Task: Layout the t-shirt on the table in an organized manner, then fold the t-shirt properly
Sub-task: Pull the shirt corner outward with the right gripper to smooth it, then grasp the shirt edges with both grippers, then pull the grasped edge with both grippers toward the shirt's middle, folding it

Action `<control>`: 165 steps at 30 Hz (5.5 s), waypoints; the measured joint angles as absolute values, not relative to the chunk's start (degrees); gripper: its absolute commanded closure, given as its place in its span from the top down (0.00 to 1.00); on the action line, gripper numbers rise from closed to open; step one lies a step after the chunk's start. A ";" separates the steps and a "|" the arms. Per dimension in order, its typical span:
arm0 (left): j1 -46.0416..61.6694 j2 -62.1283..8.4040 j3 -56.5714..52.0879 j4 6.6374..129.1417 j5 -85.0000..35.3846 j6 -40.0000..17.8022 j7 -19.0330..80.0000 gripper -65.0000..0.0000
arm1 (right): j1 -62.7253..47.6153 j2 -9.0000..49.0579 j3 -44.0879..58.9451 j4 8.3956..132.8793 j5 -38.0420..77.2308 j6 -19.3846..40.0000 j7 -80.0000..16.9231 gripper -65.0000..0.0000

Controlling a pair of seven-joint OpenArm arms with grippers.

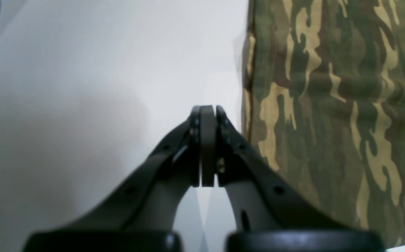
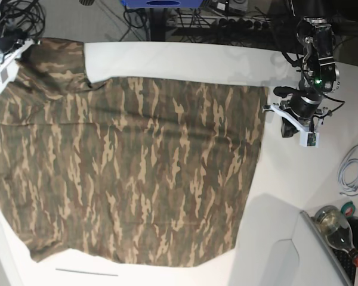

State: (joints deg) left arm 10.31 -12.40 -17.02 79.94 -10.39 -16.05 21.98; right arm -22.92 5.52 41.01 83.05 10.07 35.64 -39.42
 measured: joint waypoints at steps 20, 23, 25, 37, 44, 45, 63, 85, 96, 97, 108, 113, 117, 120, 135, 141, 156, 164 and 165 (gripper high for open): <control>10.35 -11.92 -16.69 78.65 -10.15 -16.03 22.06 0.00 | -23.38 2.81 40.97 107.63 10.50 39.70 -63.57 0.00; 10.35 -11.42 -16.69 78.70 -10.15 -16.03 22.09 0.00 | -23.70 2.83 40.97 107.46 10.22 39.72 -63.96 0.00; 10.87 -11.14 -16.67 78.83 -10.41 -16.05 22.04 0.00 | -23.70 2.79 40.97 107.44 10.28 39.72 -63.92 0.00; 22.26 -9.89 -17.30 88.29 -20.36 -16.03 21.45 0.25 | -23.73 2.76 40.97 105.30 10.28 39.72 -63.70 0.00; 24.12 -10.63 -17.37 85.03 -29.76 -15.70 21.71 0.48 | -23.70 2.79 40.97 105.25 10.26 39.72 -63.68 0.00; 23.88 -10.52 -17.30 83.99 -29.93 -15.90 21.56 0.46 | -23.70 2.79 40.97 105.25 10.28 39.72 -63.66 0.00; 21.26 -9.72 -16.73 78.43 -29.87 -15.62 21.87 0.25 | -23.70 2.79 40.97 105.08 10.28 39.72 -63.66 0.00; 22.35 -9.87 -17.17 91.88 -29.63 -15.75 33.30 0.00 | -19.64 2.87 40.97 104.97 10.26 39.72 -67.72 0.00; 18.83 -9.87 -16.88 94.63 -29.91 -15.79 33.65 0.00 | -14.22 3.42 40.86 103.33 8.75 39.75 -69.14 0.00; 18.20 -9.85 -16.82 94.59 -29.93 -15.86 33.45 0.00 | -13.13 3.66 40.86 102.13 7.11 39.75 -69.95 0.00; 10.87 -7.11 -16.91 88.68 -29.91 -15.40 33.65 0.00 | -3.86 8.10 38.09 92.82 3.62 39.75 -72.29 0.00; 7.57 -5.72 -17.37 86.15 -30.02 -15.38 33.69 0.00 | 0.78 8.47 36.71 88.55 4.01 39.75 -72.07 0.00; 4.84 -5.74 -17.37 83.09 -29.93 -15.38 33.58 0.00 | 4.97 10.74 36.42 82.91 3.99 39.75 -72.14 0.00; 3.38 -5.58 -17.43 79.92 -29.69 -15.20 33.63 0.00 | 7.97 12.60 36.47 77.54 3.44 39.72 -68.77 0.00; 1.13 -5.13 -20.91 74.26 -29.61 -10.72 33.19 0.00 | 15.51 15.90 25.76 65.63 3.79 37.10 -60.60 0.00; 1.26 -5.87 -22.37 74.30 -29.45 -10.68 32.86 0.00 | 17.91 15.88 21.06 64.36 3.88 37.08 -60.62 0.00; -2.11 -5.61 -21.39 74.26 -29.43 -10.44 33.34 0.00 | 23.29 15.99 20.23 56.97 3.44 37.04 -55.86 0.00; -4.43 -5.58 -19.25 74.04 -29.34 -10.46 33.21 0.00 | 23.86 16.19 20.23 53.56 3.38 33.67 -51.51 0.00; -4.86 -5.58 -19.31 73.28 -29.45 -10.46 33.08 0.00 | 23.90 16.19 20.23 52.99 3.31 33.65 -51.16 0.00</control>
